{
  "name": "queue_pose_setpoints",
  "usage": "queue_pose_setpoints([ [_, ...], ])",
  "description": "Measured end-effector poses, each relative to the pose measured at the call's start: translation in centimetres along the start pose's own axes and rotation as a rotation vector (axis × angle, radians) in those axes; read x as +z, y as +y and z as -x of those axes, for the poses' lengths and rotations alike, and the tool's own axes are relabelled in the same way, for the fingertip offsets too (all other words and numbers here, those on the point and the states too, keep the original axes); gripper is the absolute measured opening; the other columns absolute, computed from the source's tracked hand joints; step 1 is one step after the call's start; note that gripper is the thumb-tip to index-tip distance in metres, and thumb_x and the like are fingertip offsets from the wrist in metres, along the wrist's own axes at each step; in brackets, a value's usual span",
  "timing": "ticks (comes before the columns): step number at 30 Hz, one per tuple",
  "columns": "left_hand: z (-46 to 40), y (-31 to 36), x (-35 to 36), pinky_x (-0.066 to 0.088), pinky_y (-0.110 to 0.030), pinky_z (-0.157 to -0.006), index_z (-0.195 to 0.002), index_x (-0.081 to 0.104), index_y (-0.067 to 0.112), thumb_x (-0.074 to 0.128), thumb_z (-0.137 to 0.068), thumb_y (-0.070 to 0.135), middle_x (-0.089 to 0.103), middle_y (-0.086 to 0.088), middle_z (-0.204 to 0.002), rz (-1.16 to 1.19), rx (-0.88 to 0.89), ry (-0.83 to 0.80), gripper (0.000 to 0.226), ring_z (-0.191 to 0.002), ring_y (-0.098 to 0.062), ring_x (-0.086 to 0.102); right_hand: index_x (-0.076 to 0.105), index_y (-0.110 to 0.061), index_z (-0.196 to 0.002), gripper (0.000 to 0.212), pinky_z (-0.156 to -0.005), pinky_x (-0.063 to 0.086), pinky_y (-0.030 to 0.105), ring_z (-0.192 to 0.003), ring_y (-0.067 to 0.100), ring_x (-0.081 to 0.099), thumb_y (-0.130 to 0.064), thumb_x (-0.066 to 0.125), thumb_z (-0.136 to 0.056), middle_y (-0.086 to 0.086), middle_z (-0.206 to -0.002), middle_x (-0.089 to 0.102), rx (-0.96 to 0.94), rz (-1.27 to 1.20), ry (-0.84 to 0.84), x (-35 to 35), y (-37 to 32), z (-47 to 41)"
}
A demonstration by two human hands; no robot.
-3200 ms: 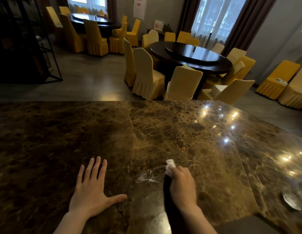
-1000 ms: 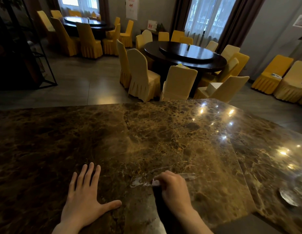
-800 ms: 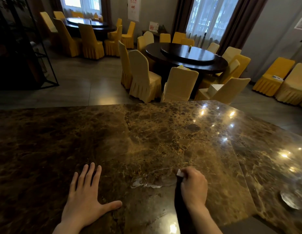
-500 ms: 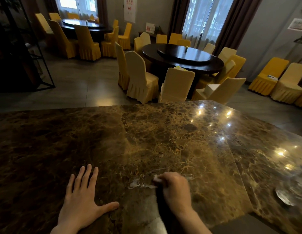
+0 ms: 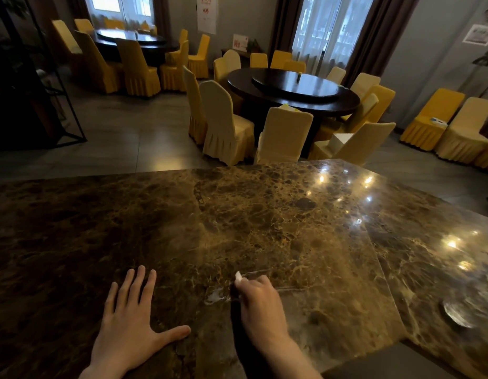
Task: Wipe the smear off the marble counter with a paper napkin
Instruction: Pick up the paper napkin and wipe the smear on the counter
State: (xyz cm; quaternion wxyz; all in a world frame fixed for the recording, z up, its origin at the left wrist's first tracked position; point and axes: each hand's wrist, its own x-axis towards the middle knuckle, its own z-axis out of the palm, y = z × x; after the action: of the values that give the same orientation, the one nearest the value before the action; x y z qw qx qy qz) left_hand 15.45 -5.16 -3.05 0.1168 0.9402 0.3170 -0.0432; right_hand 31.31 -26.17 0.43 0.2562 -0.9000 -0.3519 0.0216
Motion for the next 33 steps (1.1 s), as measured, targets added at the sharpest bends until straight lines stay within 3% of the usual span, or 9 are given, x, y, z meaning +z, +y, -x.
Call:
queue_pose_setpoints([
  [2, 0.1, -0.1, 0.0, -0.012, -0.05, -0.13, -0.154, -0.026, 0.026, 0.012, -0.04, 0.119, -0.03, 0.002, -0.166, 0.01, -0.005, 0.0, 0.151, -0.152, -0.018, -0.032, 0.072, -0.025, -0.107, 0.025, -0.062, 0.037, 0.023, -0.081, 0.011, 0.045, -0.009, 0.061, -0.091, -0.008, -0.09, 0.072, 0.005, 0.037, -0.013, -0.8, 1.4, -0.1],
  [8, 0.1, 0.1, -0.1, -0.013, -0.051, -0.13, -0.152, -0.029, 0.025, 0.01, -0.04, 0.118, -0.032, 0.002, -0.166, 0.004, -0.007, -0.018, 0.151, -0.152, -0.019, -0.033, 0.079, -0.014, -0.093, 0.024, -0.058, 0.036, 0.033, -0.071, 0.021, 0.05, 0.002, 0.062, -0.086, 0.005, -0.076, 0.069, 0.412, 0.095, 0.226, -4.3, 6.5, -1.0],
  [11, 0.2, 0.0, -0.1, -0.014, -0.05, -0.13, -0.152, -0.029, 0.026, 0.01, -0.039, 0.119, -0.032, 0.002, -0.165, 0.01, -0.004, -0.015, 0.151, -0.152, -0.019, -0.033, 0.077, -0.02, -0.097, 0.022, -0.06, 0.034, 0.022, -0.071, 0.012, 0.047, -0.004, 0.065, -0.088, 0.0, -0.08, 0.064, 0.324, 0.068, 0.202, -2.4, 3.7, -0.8],
  [16, 0.1, 0.1, -0.1, -0.013, -0.05, -0.13, -0.153, -0.029, 0.026, 0.012, -0.041, 0.119, -0.032, 0.002, -0.166, 0.005, -0.003, -0.012, 0.151, -0.152, -0.018, -0.033, 0.076, -0.025, -0.093, 0.018, -0.054, 0.023, 0.012, -0.073, 0.007, 0.045, -0.011, 0.071, -0.084, -0.01, -0.077, 0.069, 0.015, 0.029, -0.008, 0.0, 0.7, 1.2],
  [19, 0.1, 0.1, 0.0, -0.014, -0.05, -0.129, -0.153, -0.028, 0.026, 0.013, -0.042, 0.118, -0.032, 0.003, -0.165, 0.009, -0.009, -0.018, 0.15, -0.151, -0.018, -0.035, 0.078, -0.021, -0.083, 0.012, -0.053, 0.028, 0.019, -0.065, 0.007, 0.042, -0.015, 0.069, -0.088, -0.006, -0.07, 0.059, 0.23, 0.025, 0.136, -2.4, 4.1, 0.5],
  [21, 0.3, 0.1, 0.0, -0.016, -0.05, -0.129, -0.153, -0.029, 0.026, 0.012, -0.042, 0.118, -0.035, 0.003, -0.164, 0.008, -0.006, -0.016, 0.15, -0.15, -0.017, -0.037, 0.079, -0.018, -0.09, 0.018, -0.057, 0.035, 0.029, -0.069, 0.017, 0.051, -0.005, 0.067, -0.087, 0.002, -0.073, 0.06, 0.401, 0.051, 0.22, -3.9, 6.2, -0.2],
  [23, 0.2, 0.1, 0.0, -0.017, -0.05, -0.128, -0.153, -0.029, 0.026, 0.012, -0.042, 0.118, -0.036, 0.003, -0.164, 0.011, -0.008, -0.026, 0.15, -0.149, -0.017, -0.038, 0.077, -0.018, -0.093, 0.02, -0.062, 0.039, 0.03, -0.074, 0.02, 0.056, -0.002, 0.067, -0.087, 0.007, -0.082, 0.065, 0.462, 0.056, 0.232, -3.8, 5.6, -0.8],
  [29, 0.2, -0.1, 0.0, -0.015, -0.051, -0.129, -0.154, -0.03, 0.025, 0.01, -0.043, 0.118, -0.037, 0.001, -0.164, -0.006, 0.005, -0.034, 0.15, -0.149, -0.019, -0.039, 0.077, -0.027, -0.089, 0.015, -0.06, 0.043, 0.019, -0.075, 0.005, 0.05, -0.013, 0.071, -0.084, -0.011, -0.078, 0.063, 0.122, -0.021, -0.015, 1.0, -1.6, 1.4],
  [33, 0.1, -0.2, 0.3, -0.015, -0.052, -0.129, -0.153, -0.03, 0.025, 0.012, -0.044, 0.118, -0.037, 0.002, -0.164, 0.002, 0.016, -0.022, 0.149, -0.149, -0.018, -0.04, 0.076, -0.024, -0.086, 0.014, -0.066, 0.049, 0.027, -0.073, 0.009, 0.057, -0.01, 0.072, -0.085, -0.006, -0.079, 0.067, 0.186, -0.101, 0.075, -1.3, -1.1, 1.1],
])
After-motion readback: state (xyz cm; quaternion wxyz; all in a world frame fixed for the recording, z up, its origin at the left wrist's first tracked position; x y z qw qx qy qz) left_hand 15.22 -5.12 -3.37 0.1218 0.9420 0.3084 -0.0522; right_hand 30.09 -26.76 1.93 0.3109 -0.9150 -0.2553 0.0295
